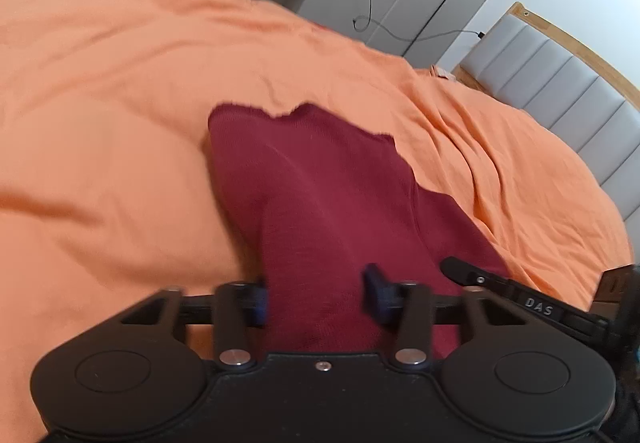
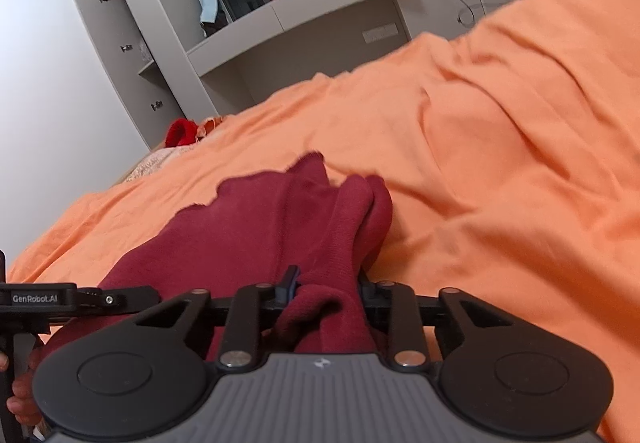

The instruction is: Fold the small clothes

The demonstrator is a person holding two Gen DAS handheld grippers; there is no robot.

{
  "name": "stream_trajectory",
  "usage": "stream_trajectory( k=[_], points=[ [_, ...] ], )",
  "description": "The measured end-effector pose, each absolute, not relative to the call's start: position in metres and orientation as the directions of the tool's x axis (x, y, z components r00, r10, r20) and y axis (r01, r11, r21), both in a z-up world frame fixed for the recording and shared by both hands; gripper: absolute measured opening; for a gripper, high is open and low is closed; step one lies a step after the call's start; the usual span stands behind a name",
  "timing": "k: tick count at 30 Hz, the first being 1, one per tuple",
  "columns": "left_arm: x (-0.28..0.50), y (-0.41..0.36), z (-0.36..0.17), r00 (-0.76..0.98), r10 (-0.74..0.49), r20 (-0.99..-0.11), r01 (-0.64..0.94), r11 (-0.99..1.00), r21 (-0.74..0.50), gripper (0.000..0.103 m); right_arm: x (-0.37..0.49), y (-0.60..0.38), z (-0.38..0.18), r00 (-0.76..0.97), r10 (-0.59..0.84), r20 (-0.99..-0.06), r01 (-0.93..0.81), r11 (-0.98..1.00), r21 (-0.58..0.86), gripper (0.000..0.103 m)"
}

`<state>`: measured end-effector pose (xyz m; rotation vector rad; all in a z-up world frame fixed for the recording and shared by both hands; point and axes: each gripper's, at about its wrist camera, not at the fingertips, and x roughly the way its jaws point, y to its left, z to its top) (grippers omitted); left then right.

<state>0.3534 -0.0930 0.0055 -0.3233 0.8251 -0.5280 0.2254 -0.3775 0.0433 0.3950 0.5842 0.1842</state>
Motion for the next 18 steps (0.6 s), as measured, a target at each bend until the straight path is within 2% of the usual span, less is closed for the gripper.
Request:
stream_trajectory(
  k=[1, 4, 9, 14, 16, 18],
  points=[
    [0.353, -0.094, 0.008, 0.573, -0.557, -0.601, 0.317, 0.827, -0.465, 0.032, 0.225, -0.374, 0.047, 0.829, 0.275, -0.487, -0.066, 0.912, 0.404, 0.026],
    [0.348, -0.093, 0.021, 0.616, -0.547, -0.567, 0.333, 0.833, -0.442, 0.023, 0.222, -0.362, 0.059, 0.859, 0.266, -0.438, -0.102, 0.927, 0.362, 0.024],
    [0.332, -0.095, 0.050, 0.717, -0.504, -0.481, 0.404, 0.863, -0.303, 0.020, 0.218, -0.322, 0.080, 0.912, 0.255, -0.321, -0.188, 0.956, 0.226, 0.023],
    [0.316, -0.076, 0.071, 0.823, -0.432, -0.369, 0.392, 0.902, -0.183, 0.020, 0.224, -0.286, 0.090, 0.942, 0.274, -0.194, -0.250, 0.958, 0.139, 0.023],
    [0.314, -0.063, 0.074, 0.847, -0.416, -0.331, 0.380, 0.909, -0.169, 0.020, 0.232, -0.276, 0.089, 0.938, 0.291, -0.187, -0.268, 0.954, 0.136, 0.023],
    [0.316, -0.052, 0.072, 0.857, -0.396, -0.331, 0.357, 0.918, -0.173, 0.021, 0.243, -0.268, 0.081, 0.926, 0.298, -0.234, -0.271, 0.952, 0.138, 0.024]
  ],
)
